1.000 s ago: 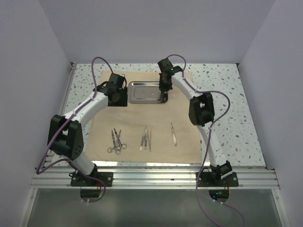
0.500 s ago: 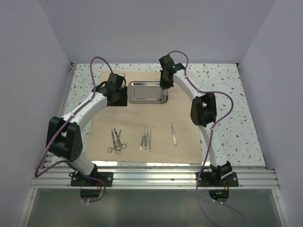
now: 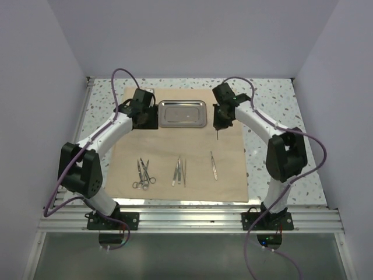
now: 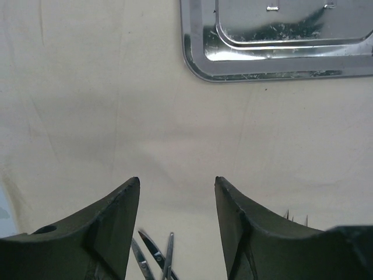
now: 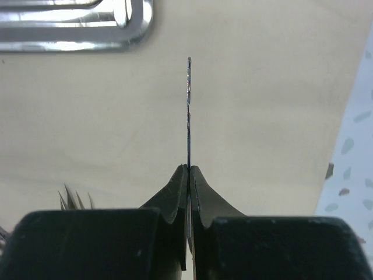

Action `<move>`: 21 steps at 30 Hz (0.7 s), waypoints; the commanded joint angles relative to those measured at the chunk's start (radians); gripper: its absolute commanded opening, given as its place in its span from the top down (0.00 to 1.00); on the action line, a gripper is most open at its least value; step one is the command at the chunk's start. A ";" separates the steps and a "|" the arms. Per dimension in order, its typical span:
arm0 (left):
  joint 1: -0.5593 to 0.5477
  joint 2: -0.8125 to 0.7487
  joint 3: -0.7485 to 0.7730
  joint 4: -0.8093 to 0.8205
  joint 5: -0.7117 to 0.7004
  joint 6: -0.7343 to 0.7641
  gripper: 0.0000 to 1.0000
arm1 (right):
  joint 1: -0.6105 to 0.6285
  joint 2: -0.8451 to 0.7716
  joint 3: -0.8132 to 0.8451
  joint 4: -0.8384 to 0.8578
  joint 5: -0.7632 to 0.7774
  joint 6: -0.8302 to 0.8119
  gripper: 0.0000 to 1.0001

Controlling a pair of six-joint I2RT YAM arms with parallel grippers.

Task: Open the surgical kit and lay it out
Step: Place the medical item in the surgical kit.

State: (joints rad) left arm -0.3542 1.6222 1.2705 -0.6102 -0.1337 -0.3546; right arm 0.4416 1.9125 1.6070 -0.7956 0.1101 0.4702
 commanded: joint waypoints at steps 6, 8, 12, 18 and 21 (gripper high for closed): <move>0.011 0.027 0.089 0.090 -0.004 0.011 0.01 | 0.084 -0.340 -0.450 0.162 -0.079 0.039 1.00; 0.012 0.028 0.099 0.090 -0.007 0.009 0.01 | 0.095 -0.366 -0.504 0.173 -0.081 0.056 1.00; 0.011 0.036 0.127 0.076 -0.023 0.011 0.01 | 0.126 -0.424 -0.637 0.205 -0.107 0.087 1.00; 0.012 0.030 0.110 0.079 -0.018 0.003 0.01 | 0.155 -0.445 -0.708 0.256 -0.107 0.110 1.00; 0.012 0.030 0.110 0.078 -0.006 0.000 0.01 | 0.163 -0.435 -0.700 0.269 -0.130 0.116 1.00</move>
State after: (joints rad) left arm -0.3538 1.6569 1.3617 -0.5655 -0.1417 -0.3527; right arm 0.5930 1.5063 0.9024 -0.5968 0.0040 0.5613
